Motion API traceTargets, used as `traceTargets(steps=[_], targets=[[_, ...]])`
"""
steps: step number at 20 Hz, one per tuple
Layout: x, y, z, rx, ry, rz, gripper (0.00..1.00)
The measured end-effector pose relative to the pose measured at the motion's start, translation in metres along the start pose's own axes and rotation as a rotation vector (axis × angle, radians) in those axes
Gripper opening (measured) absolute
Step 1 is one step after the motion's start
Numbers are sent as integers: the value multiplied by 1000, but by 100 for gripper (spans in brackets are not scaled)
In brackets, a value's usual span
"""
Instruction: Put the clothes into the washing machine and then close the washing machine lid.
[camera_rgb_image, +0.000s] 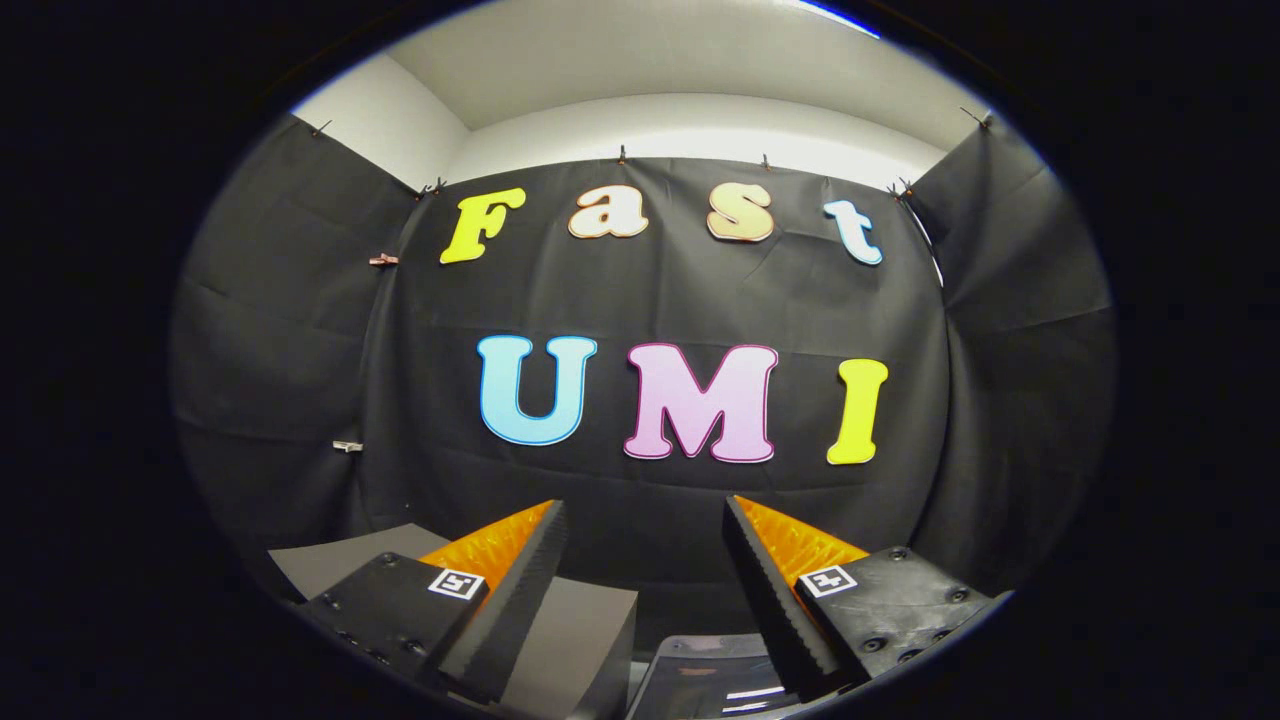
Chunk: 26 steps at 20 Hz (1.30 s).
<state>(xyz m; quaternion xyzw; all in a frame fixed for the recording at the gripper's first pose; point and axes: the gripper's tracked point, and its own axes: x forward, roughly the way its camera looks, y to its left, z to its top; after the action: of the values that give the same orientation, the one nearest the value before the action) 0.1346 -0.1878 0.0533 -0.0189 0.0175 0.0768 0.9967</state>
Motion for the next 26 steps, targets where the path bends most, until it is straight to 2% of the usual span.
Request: traceTargets(steps=[9, 26], targets=[[-5, 8, 3, -49, -12, 31, 98], [-6, 13, -3, -53, 14, 46, 99]])
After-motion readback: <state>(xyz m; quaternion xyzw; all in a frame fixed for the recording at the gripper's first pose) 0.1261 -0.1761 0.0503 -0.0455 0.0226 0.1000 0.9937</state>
